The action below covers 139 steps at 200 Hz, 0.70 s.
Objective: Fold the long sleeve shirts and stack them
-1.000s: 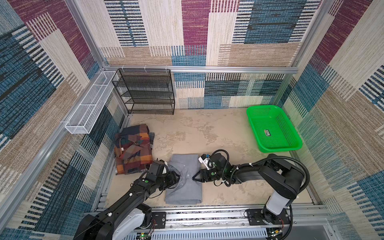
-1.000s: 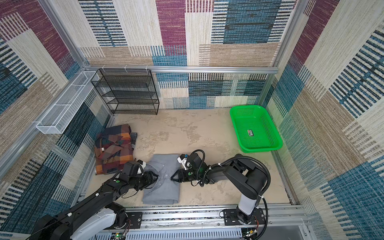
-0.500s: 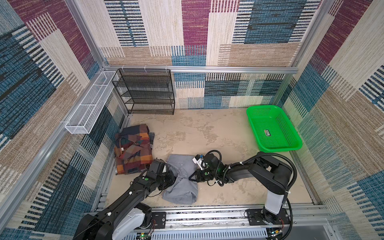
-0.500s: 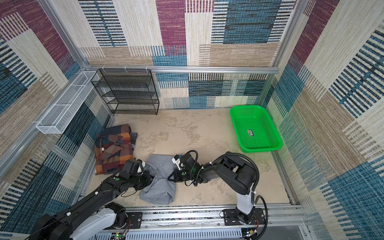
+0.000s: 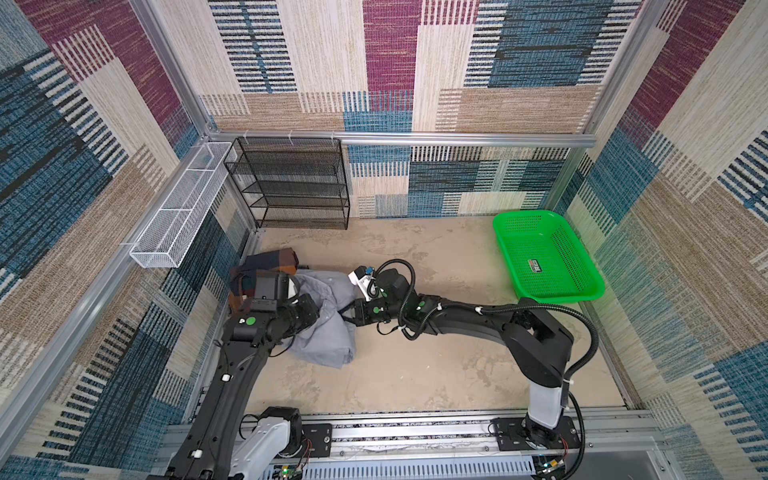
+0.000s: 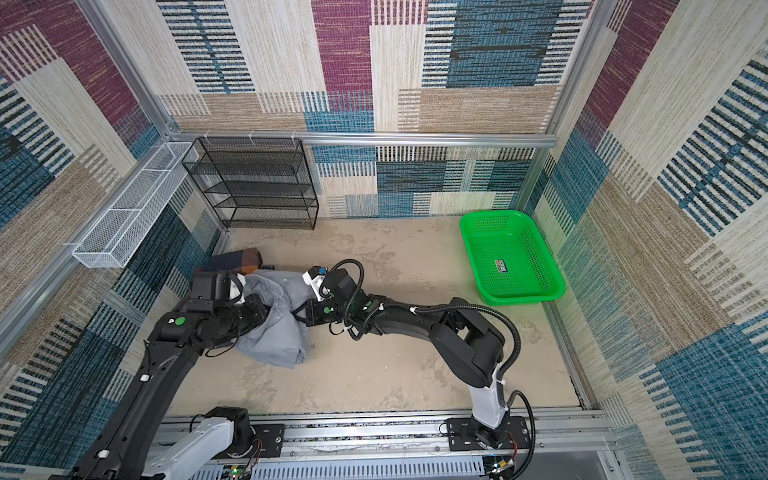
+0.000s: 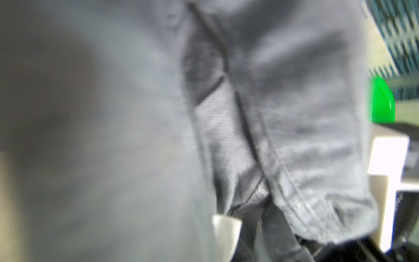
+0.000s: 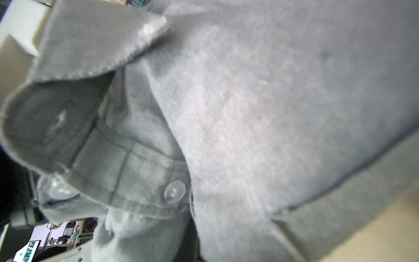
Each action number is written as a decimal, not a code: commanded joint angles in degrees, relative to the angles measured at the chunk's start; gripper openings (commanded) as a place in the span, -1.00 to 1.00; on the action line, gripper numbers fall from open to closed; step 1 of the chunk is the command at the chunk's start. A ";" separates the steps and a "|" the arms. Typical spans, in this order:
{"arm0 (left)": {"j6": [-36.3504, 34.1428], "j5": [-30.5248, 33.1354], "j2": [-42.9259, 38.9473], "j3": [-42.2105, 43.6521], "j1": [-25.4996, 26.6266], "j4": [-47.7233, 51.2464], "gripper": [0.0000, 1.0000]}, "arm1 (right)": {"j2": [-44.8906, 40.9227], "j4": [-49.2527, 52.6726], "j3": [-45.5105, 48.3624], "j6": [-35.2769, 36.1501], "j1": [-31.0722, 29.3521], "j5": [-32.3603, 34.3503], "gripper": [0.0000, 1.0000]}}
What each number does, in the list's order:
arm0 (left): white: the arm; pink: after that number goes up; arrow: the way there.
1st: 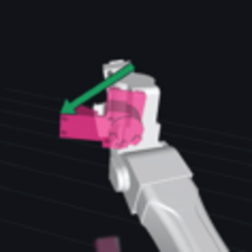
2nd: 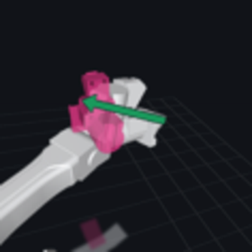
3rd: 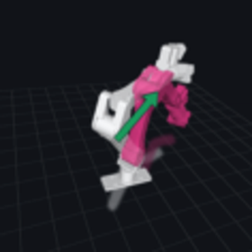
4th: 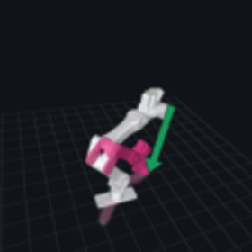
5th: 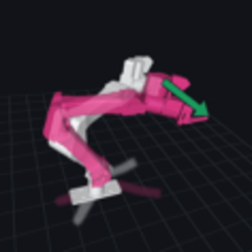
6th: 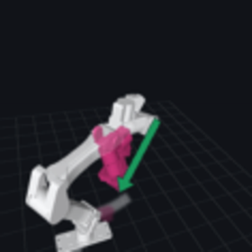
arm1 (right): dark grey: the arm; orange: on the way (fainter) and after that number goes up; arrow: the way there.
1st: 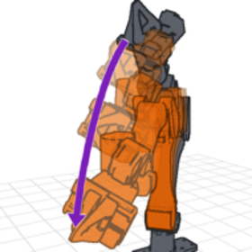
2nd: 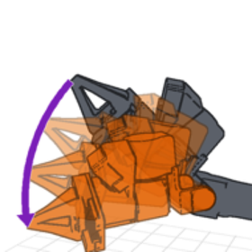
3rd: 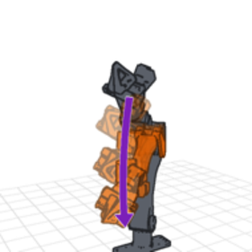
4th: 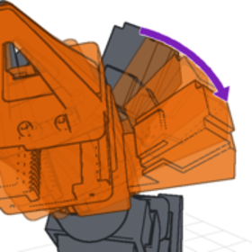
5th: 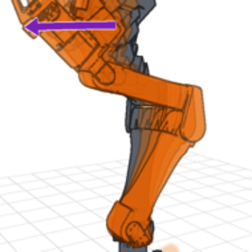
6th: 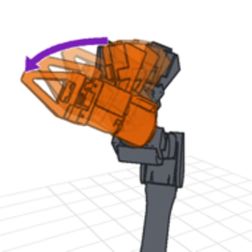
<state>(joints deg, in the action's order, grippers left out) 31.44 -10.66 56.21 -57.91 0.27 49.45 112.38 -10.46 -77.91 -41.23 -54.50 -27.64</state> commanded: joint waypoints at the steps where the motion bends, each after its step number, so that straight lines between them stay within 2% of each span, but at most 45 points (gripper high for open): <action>1: -7.37 5.72 0.86 -4.57 -6.72 5.05 -1.00 | 6.54 2.99 -9.93 1.72 -1.12 -2.79 -1.00; 18: -7.71 7.67 2.56 -7.31 -12.53 5.56 -1.00 | 14.01 6.56 -21.43 2.61 -1.56 -2.86 -1.00; 36: -8.32 12.60 5.43 -8.62 -13.51 3.52 -1.00 | 22.18 9.92 -34.11 3.59 -1.77 -2.61 -1.00; 53: -8.75 20.13 9.43 -9.99 -14.85 3.05 -1.00 | 33.04 16.52 -51.34 5.24 -1.84 -3.42 -1.00; 72: -8.11 19.82 12.95 -8.46 -17.70 -1.94 -1.00 | 46.20 22.91 -73.54 6.26 -1.58 -3.79 -1.00; 82: -8.05 21.06 14.58 -6.13 -18.34 -6.88 -1.00 | 51.21 22.67 -81.09 4.83 -1.04 -3.92 -1.00; 93: -8.10 23.47 16.73 -5.01 -18.63 -9.77 -1.00 | 52.52 18.26 -80.90 2.22 -0.10 -4.66 -1.00; 106: -8.66 26.25 19.44 -4.65 -19.13 -12.81 -1.00 | 50.27 11.16 -73.10 1.00 0.94 -3.90 -1.00; 115: -9.38 25.59 21.88 -4.77 -19.57 -15.07 -1.00 | 49.40 7.90 -69.65 0.98 1.35 -3.46 -1.00; 139: -10.35 25.99 31.39 -9.26 -21.11 -13.07 -1.00 | 52.80 11.16 -77.07 3.20 1.60 -4.47 -1.00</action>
<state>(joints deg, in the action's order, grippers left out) 23.40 8.80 81.14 -64.25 -19.00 40.07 163.65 3.33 -150.28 -38.76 -53.58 -32.71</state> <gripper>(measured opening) 0.111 0.106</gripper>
